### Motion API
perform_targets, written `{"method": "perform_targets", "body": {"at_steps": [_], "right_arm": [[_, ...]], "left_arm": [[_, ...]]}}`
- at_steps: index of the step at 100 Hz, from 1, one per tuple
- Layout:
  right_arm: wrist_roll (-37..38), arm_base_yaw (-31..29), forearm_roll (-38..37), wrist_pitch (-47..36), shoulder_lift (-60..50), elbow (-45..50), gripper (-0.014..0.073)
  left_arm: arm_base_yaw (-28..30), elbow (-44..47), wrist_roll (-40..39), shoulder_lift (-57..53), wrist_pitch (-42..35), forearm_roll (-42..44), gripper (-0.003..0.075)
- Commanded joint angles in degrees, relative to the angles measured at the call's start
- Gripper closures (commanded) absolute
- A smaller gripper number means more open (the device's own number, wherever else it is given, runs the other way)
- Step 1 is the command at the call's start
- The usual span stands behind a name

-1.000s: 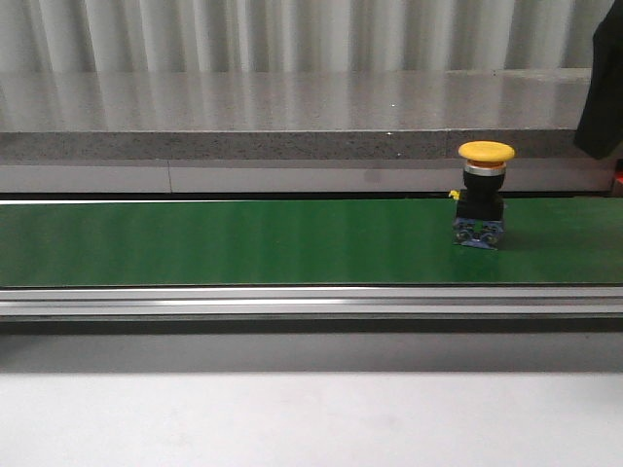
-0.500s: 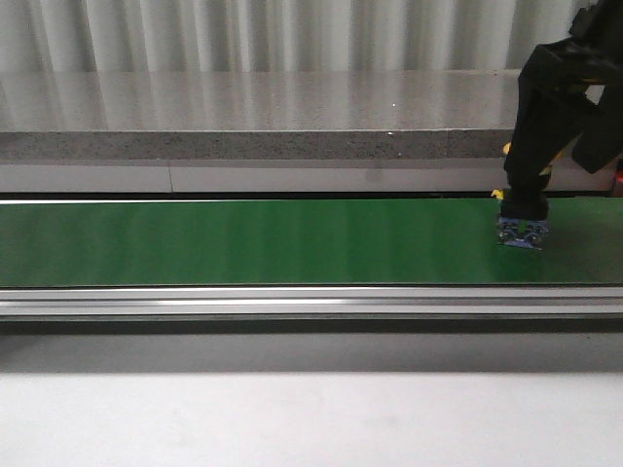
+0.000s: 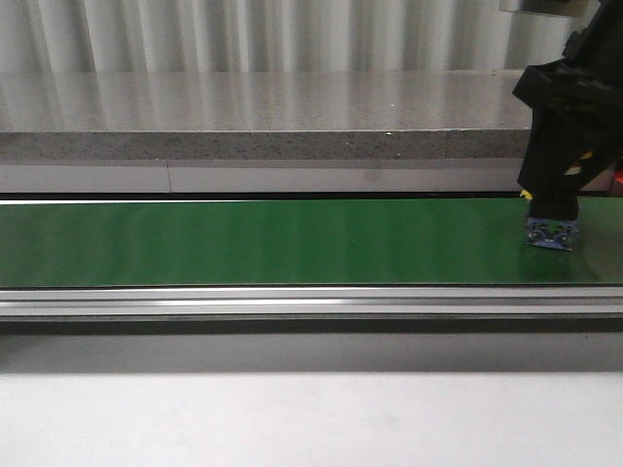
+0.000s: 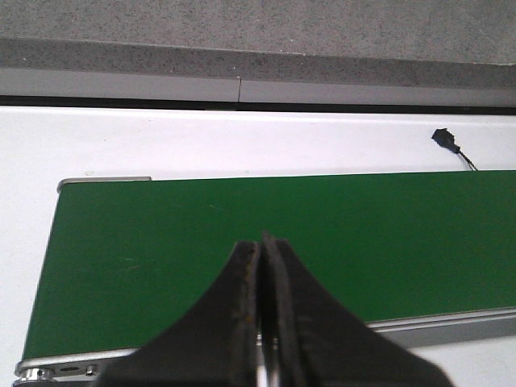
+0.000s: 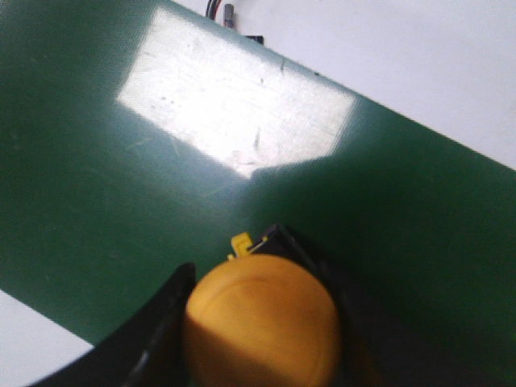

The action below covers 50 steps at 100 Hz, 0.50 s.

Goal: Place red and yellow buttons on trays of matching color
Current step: 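Grasp the yellow button with the right gripper and lift it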

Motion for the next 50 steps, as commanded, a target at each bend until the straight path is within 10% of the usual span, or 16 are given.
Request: {"method": "perform_targets", "body": {"at_steps": [1, 50], "right_arm": [[2.0, -1.4, 0.6, 0.9, -4.3, -1.1, 0.0473], [14.9, -33.9, -3.6, 4.9, -22.2, 2.0, 0.0473]], "left_arm": [[-0.3, -1.5, 0.0, -0.1, -3.1, -2.3, 0.0740], [-0.3, -1.5, 0.0, -0.1, -3.1, -2.3, 0.0740]]}}
